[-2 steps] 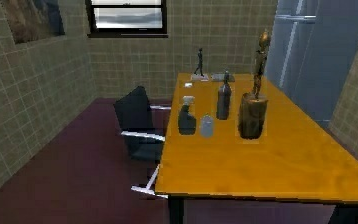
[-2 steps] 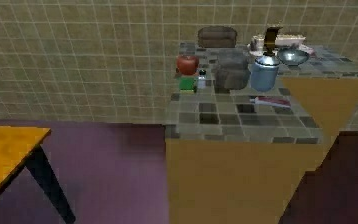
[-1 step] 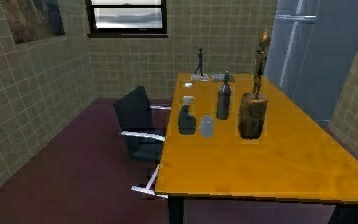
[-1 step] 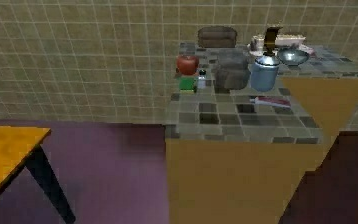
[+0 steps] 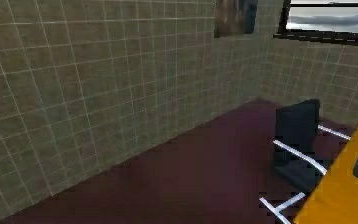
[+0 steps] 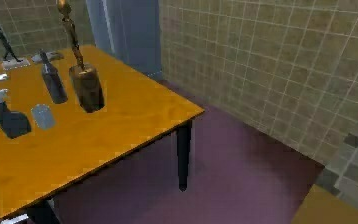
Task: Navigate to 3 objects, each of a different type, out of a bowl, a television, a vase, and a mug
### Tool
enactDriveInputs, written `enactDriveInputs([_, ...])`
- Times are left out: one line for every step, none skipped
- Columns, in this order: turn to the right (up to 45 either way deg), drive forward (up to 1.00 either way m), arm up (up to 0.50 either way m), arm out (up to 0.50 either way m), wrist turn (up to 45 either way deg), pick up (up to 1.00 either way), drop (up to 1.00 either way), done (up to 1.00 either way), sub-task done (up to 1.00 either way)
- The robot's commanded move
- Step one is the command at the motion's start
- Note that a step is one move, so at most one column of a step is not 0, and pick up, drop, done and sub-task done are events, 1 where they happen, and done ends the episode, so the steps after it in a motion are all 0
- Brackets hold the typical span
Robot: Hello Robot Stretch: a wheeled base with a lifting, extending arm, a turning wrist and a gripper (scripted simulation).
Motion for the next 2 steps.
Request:
enactDriveInputs([-45.0,0.00,0.00,0.00,0.0,0.00,0.00,0.00,0.00])
enactDriveInputs([-30.0,0.00,0.00,0.00,0.0,0.00,0.00,0.00,0.00])
